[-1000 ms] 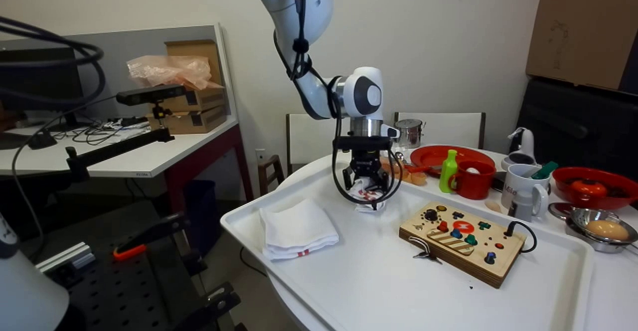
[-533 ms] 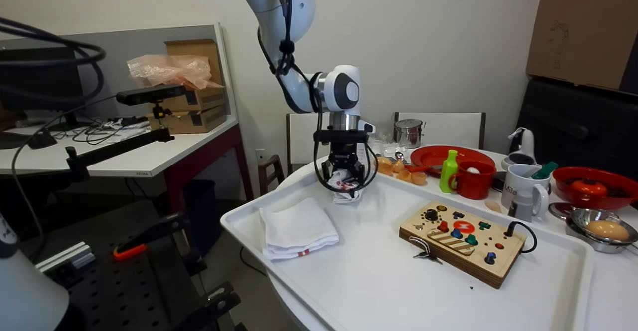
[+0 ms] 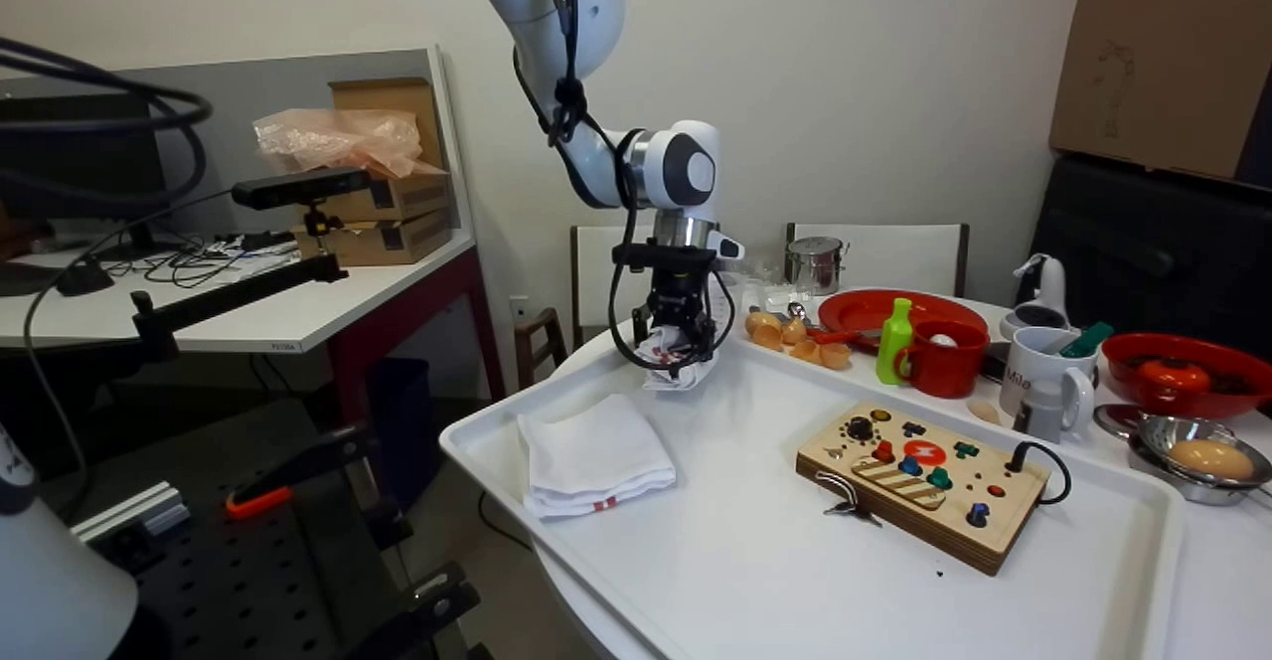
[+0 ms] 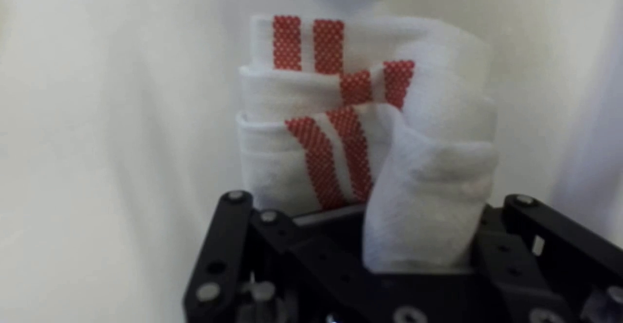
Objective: Use the white and red towel at the back to wipe the tray
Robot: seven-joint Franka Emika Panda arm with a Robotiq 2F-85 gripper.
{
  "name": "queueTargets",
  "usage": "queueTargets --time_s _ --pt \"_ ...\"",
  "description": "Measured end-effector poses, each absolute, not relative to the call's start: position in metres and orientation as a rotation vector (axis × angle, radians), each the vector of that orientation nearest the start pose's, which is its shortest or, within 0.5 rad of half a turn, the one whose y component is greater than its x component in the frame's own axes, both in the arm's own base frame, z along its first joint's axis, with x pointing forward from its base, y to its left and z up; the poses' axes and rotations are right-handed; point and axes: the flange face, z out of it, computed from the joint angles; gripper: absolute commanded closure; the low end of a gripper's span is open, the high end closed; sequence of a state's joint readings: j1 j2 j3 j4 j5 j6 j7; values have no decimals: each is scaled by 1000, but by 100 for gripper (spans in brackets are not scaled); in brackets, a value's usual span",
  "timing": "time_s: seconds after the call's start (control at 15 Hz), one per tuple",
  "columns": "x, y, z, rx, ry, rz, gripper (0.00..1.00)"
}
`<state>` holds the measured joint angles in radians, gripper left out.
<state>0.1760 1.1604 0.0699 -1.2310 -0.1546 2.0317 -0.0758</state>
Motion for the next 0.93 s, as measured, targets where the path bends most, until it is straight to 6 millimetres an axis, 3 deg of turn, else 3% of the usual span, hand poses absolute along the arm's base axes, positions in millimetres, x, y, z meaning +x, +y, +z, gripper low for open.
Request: queueTargets --time_s 0.6,0.67,0.73,0.93 --pt "683 173 16 -3222 -566 407 100" --pt "684 176 18 -3233 -561 387 97" --pt "686 179 18 -3242 -553 370 74" --pt "688 181 18 -3260 -533 351 64"
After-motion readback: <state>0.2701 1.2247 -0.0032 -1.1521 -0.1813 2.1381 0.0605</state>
